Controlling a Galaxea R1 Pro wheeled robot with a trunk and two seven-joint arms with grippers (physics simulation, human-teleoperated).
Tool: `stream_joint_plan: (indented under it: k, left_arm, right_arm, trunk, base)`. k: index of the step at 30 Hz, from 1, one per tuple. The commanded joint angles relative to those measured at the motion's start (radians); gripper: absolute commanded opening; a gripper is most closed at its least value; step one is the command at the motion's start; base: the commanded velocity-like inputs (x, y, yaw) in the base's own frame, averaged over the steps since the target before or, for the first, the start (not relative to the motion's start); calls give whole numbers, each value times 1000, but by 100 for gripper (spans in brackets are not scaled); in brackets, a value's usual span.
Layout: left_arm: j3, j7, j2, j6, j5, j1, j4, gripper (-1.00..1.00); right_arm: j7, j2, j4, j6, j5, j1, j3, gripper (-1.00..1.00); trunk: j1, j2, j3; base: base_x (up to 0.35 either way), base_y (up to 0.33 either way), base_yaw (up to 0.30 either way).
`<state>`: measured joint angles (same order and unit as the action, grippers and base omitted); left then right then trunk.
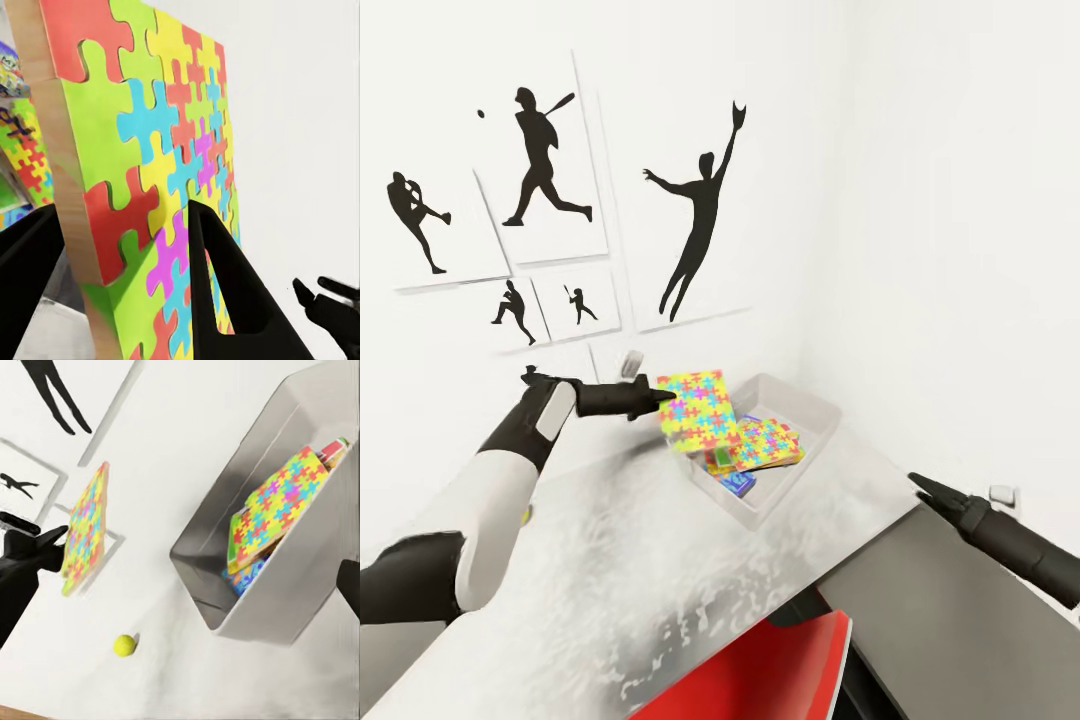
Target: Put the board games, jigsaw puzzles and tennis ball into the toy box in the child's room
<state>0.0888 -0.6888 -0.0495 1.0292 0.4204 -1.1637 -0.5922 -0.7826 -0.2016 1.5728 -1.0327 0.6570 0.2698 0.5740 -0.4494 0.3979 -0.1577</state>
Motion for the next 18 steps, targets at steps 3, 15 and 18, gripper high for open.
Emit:
stream_joint_plan:
  k: [3,15,18]
  left_arm:
    - [3,101,43,2,-3,-50,44,-100]
    - [9,447,222,-35,7,-134,65,-100]
    - [11,466,224,-74,9,-135,68,-100]
  right_arm:
    - [-88,2,1,80,0,-78,53,100]
    - [-289,3,1,222,-2,-189,99,100]
    - [-292,2,1,221,-1,-191,136,100]
  trunk:
    - [-1,2,-2]
    - [-1,2,-2]
    - [-1,2,-2]
  base:
    - [0,0,0]
    - [0,0,0]
    - [0,0,0]
